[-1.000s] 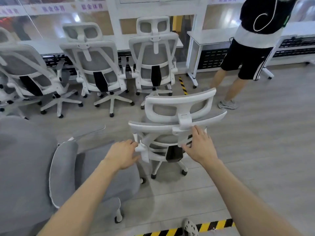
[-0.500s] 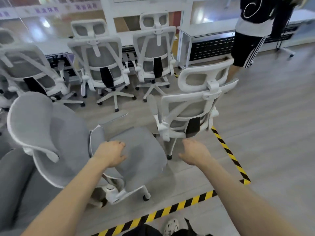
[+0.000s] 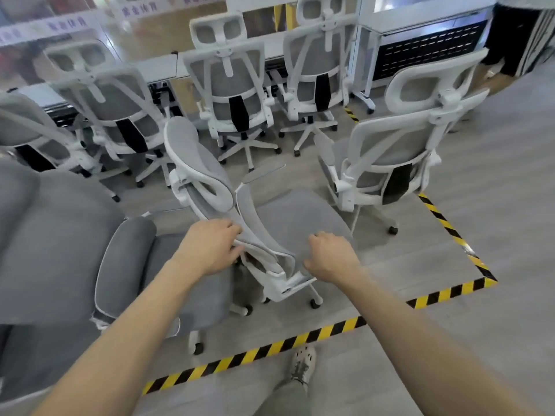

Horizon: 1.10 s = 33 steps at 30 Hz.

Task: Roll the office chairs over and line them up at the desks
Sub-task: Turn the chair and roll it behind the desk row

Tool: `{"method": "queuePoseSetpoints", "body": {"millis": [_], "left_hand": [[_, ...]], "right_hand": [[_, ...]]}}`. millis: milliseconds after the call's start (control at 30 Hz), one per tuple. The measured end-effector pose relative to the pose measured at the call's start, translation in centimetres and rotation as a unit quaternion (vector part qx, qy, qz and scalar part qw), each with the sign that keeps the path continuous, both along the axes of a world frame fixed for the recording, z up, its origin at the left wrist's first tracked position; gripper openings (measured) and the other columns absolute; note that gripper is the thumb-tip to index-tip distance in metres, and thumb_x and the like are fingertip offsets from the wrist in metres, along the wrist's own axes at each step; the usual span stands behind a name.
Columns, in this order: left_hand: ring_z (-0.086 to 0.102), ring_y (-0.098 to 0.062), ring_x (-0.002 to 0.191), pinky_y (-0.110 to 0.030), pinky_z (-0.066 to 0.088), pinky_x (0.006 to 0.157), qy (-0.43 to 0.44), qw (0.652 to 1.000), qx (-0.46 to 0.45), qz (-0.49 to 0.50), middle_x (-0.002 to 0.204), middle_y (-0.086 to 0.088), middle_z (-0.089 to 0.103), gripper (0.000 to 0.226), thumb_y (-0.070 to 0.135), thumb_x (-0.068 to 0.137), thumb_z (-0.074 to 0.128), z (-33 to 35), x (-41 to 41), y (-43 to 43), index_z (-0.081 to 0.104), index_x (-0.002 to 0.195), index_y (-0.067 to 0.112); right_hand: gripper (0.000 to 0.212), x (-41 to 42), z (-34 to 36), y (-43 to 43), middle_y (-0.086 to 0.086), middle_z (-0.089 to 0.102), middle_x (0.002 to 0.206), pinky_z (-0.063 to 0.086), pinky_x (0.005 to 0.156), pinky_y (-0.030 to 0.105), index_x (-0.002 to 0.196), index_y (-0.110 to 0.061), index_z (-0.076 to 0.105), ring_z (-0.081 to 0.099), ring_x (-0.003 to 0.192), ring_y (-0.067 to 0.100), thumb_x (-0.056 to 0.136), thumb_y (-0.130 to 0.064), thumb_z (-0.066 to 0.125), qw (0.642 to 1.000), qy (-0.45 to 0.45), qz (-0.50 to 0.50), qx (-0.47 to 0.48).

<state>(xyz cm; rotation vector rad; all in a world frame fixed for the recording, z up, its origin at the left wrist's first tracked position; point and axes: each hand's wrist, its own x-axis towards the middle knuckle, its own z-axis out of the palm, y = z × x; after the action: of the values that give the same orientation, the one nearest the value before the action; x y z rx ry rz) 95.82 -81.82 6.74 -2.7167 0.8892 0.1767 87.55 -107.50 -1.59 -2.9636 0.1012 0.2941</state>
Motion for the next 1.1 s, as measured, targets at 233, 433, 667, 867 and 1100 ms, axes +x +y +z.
{"method": "queuePoseSetpoints", "body": {"millis": [233, 433, 667, 867, 1100], "left_hand": [[0.065, -0.024, 0.13, -0.039, 0.051, 0.097, -0.01, 1.0, 0.002, 0.008, 0.14, 0.004, 0.066, 0.048, 0.058, 0.107, 0.053, -0.5, 3.6, 10.7, 0.059, 0.145, 0.029], [0.066, -0.027, 0.126, -0.039, 0.052, 0.096, 0.028, 0.999, -0.003, 0.024, 0.136, 0.001, 0.067, 0.05, 0.061, 0.106, 0.055, -2.8, 10.9, 20.5, 0.059, 0.143, 0.028], [0.066, -0.029, 0.128, -0.044, 0.055, 0.103, 0.04, 0.999, 0.011, 0.03, 0.133, -0.001, 0.07, 0.049, 0.06, 0.102, 0.059, -5.2, 17.9, 27.9, 0.064, 0.137, 0.026], [0.06, -0.031, 0.134, -0.046, 0.054, 0.106, 0.022, 0.998, -0.06, -0.028, 0.144, -0.004, 0.062, 0.072, 0.065, 0.095, 0.07, -5.9, 22.6, 24.5, 0.055, 0.152, 0.022], [0.026, -0.028, 0.166, -0.047, 0.027, 0.134, -0.011, 0.986, -0.115, -0.12, 0.178, -0.008, 0.029, 0.133, 0.078, 0.075, 0.083, -6.7, 26.2, 18.2, 0.022, 0.173, 0.014]], "right_hand": [[0.023, 3.7, 1.8, 12.9, 0.007, 0.066, 0.106, 0.048, 0.075, 0.041, 0.103, -0.014, 0.061, 0.065, 0.098, 0.032, 0.105, -0.037, 0.058, 0.989, -0.129, 0.051, 0.04], [0.048, 12.7, 2.0, 24.5, 0.011, 0.061, 0.134, 0.058, 0.097, 0.047, 0.134, -0.008, 0.059, 0.059, 0.125, 0.033, 0.097, -0.034, 0.072, 0.966, -0.235, 0.026, 0.104], [0.118, 21.1, -2.8, 27.7, 0.025, 0.053, 0.147, 0.034, 0.126, 0.054, 0.157, 0.005, 0.036, 0.05, 0.137, 0.042, 0.08, -0.073, 0.08, 0.976, -0.131, -0.168, -0.052], [0.1, 18.9, -4.1, 27.2, 0.02, 0.052, 0.152, 0.031, 0.128, 0.05, 0.161, -0.001, 0.039, 0.05, 0.137, 0.04, 0.092, -0.068, 0.065, 0.965, -0.195, -0.162, -0.068], [0.118, 15.8, -4.4, 25.2, 0.013, 0.057, 0.153, 0.033, 0.128, 0.047, 0.161, -0.005, 0.046, 0.053, 0.138, 0.035, 0.078, -0.086, 0.064, 0.961, -0.224, -0.154, -0.059]]}}
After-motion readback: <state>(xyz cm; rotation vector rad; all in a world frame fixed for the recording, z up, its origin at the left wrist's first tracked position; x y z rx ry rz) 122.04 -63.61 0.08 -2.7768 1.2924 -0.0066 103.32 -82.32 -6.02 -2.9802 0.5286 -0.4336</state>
